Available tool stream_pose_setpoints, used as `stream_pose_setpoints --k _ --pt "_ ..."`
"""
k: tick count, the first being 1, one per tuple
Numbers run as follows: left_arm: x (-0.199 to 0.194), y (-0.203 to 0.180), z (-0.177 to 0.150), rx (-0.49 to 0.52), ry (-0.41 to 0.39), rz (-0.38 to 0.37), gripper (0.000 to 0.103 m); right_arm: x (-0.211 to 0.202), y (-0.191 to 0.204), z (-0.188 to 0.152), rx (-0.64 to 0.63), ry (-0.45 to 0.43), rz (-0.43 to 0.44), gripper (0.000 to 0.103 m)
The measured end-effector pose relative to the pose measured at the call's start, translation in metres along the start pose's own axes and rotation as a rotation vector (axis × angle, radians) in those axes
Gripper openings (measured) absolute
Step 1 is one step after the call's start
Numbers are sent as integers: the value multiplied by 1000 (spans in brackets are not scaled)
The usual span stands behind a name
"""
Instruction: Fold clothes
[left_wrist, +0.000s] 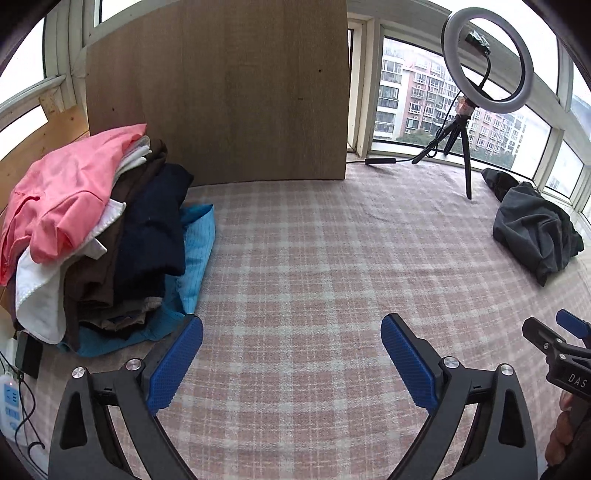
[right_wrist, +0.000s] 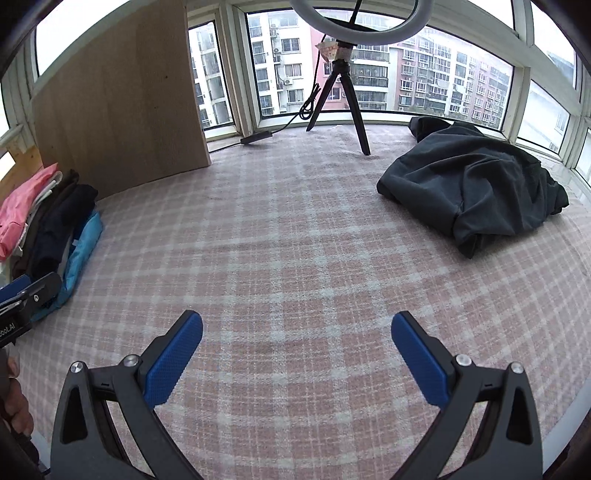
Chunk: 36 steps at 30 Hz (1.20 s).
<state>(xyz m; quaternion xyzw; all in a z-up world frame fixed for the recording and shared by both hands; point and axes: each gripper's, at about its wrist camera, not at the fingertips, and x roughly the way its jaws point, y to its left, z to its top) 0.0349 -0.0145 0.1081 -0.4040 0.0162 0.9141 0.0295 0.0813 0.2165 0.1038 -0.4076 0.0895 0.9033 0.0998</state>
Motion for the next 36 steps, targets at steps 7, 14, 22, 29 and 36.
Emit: stream_pose_setpoints --k 7,14,22,29,36 --pt "-60 -5 16 56 -79 -12 98 -79 -6 11 50 -107 -5 103" --pt "-106 -8 24 57 -144 -68 98 -138 -26 4 109 -173 -33 103" --pt "-130 -25 24 103 -188 -145 99 -178 -45 -15 133 -224 -148 103" --pt "-135 -55 29 133 -188 -196 99 -198 -72 -18 154 -255 -220 103" --pt "-129 -92 38 143 -187 -201 99 -194 -113 -9 161 -270 -262 103"
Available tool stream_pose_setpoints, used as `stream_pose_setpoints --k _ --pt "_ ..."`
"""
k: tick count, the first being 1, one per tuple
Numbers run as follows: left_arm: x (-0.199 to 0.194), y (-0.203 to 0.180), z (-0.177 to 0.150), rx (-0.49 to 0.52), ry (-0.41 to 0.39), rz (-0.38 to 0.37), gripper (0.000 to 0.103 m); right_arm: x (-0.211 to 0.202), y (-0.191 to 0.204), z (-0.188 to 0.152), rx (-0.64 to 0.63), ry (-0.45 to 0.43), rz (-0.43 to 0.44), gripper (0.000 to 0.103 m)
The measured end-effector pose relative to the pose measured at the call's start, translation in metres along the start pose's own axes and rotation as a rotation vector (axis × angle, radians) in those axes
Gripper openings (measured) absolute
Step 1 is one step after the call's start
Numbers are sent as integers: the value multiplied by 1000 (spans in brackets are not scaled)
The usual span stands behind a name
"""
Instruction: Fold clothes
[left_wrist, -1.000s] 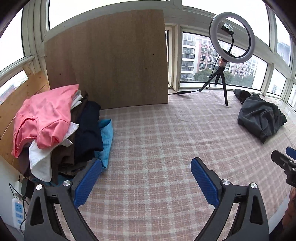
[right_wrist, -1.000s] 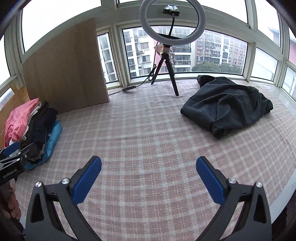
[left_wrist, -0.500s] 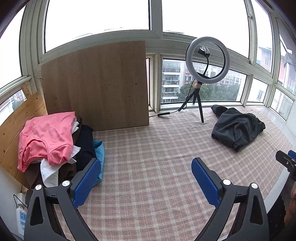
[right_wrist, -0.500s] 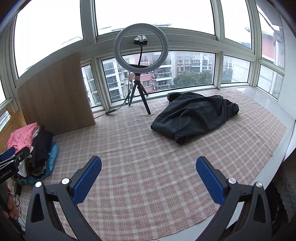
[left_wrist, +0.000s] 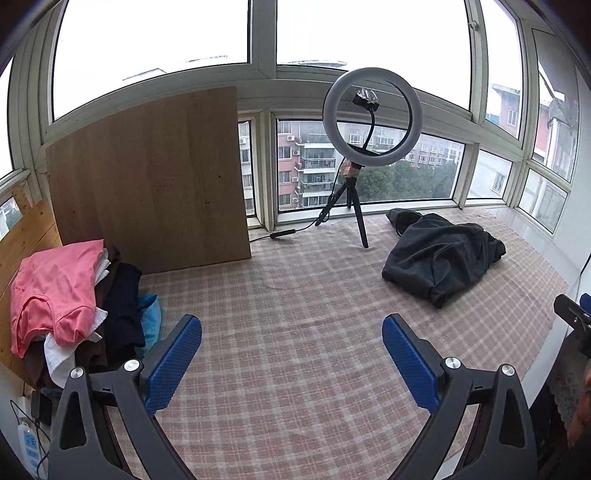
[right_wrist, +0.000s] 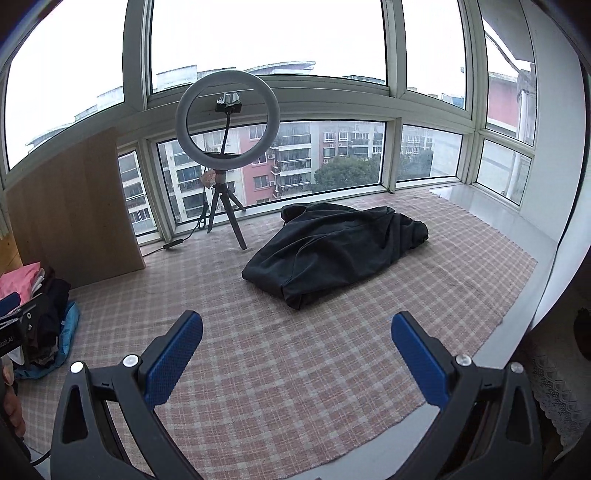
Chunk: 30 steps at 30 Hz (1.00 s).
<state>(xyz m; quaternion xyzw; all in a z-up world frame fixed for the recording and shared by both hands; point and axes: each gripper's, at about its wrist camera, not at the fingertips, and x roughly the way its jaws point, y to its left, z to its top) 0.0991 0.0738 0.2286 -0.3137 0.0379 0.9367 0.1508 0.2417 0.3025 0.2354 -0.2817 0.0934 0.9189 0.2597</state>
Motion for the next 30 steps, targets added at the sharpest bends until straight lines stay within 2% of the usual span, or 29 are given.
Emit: stream_pose_setpoints --k 7,9,12,17,21,26,30 --pt "28 -42 21 -30 12 42 99 56 -72 28 65 28 -1 103" --pt "37 -55 30 -36 16 45 99 79 -92 38 71 48 -9 103" --pt "49 -75 43 -38 3 91 99 116 -123 55 67 69 -10 103" --pt "67 -96 59 -58 14 149 99 196 -154 85 48 117 -1 103" --pt "78 -98 64 -64 32 224 99 272 -167 103 65 189 26 103" --pt "91 -86 67 -85 62 329 99 367 -183 117 156 303 47 103" --pt "103 -73 68 -109 95 381 99 426 -194 124 205 374 2 103"
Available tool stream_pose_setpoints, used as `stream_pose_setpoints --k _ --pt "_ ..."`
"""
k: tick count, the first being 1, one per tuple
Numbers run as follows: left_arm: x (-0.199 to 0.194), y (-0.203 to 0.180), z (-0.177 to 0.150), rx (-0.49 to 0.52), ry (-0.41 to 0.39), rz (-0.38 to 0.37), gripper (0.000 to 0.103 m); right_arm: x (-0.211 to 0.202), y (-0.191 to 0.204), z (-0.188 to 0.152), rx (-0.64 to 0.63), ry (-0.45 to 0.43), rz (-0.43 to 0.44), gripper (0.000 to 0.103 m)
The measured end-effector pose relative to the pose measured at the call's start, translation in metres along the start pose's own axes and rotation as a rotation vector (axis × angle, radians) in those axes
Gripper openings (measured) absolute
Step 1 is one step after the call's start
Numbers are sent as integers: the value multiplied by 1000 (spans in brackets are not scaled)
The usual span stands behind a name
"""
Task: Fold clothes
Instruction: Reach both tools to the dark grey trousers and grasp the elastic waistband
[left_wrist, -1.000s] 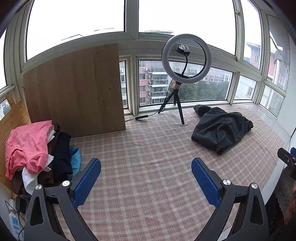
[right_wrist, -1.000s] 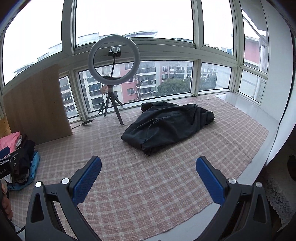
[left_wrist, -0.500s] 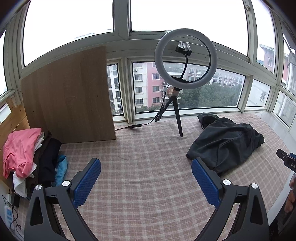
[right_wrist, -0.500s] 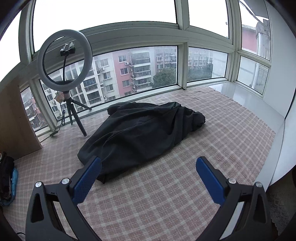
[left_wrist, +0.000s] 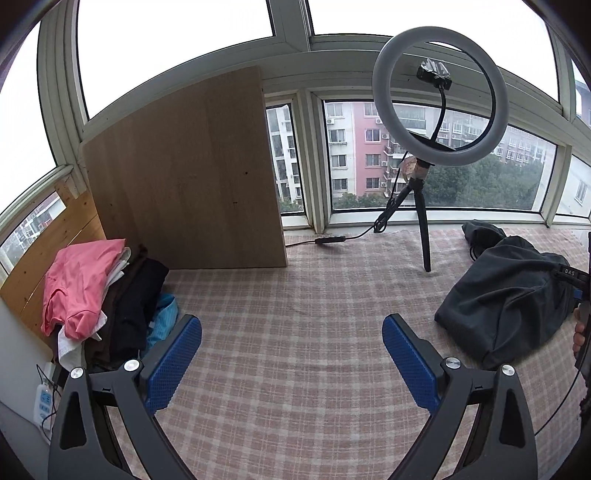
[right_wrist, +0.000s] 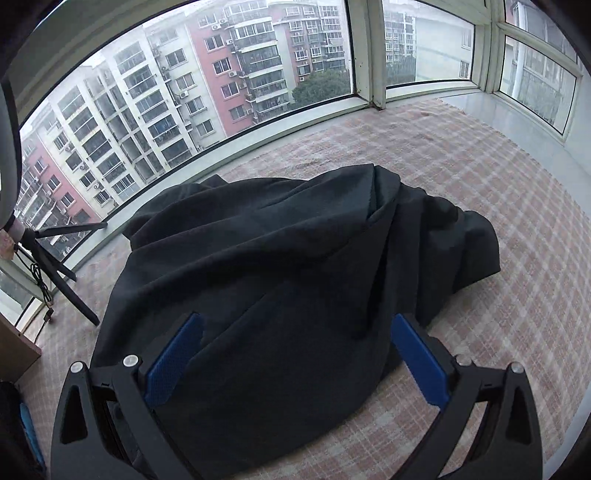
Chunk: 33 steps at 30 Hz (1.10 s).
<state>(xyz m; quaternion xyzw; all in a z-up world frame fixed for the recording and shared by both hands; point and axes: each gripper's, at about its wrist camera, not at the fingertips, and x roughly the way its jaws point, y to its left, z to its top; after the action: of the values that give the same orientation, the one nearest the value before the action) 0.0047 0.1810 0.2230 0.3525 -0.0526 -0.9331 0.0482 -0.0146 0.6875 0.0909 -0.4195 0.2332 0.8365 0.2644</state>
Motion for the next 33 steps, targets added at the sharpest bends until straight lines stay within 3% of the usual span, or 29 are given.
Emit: stream_pose_setpoints --k 5,6,7,8,9,11,20,23,27,31,33 --pt "15 7 -2 6 35 54 99 58 -13 22 117 130 67 103" --pt "18 9 -2 7 39 64 99 65 -14 22 140 139 99 95" --pt "18 12 -2 6 41 72 99 67 -14 21 147 146 135 83" --pt "18 15 -1 5 39 80 99 69 -13 20 155 152 170 38" --pt "17 19 -1 3 36 89 99 61 -12 20 130 134 184 22" --pt "15 29 2 -2 23 112 99 45 -10 21 80 96 210 12" --pt "-12 86 17 -58 -72 183 99 -187 -33 36 -88 -421 157 8" --pt "-23 100 15 -76 -107 178 99 -266 -17 36 -175 -550 187 8" --pt "-39 117 8 -111 -138 151 99 -336 47 11 -346 -600 305 8" --pt "-53 139 -5 -157 -154 145 99 -346 141 -44 -512 -543 516 8" --pt "-58 150 -12 -178 -157 155 99 -332 202 -74 -528 -445 675 8"
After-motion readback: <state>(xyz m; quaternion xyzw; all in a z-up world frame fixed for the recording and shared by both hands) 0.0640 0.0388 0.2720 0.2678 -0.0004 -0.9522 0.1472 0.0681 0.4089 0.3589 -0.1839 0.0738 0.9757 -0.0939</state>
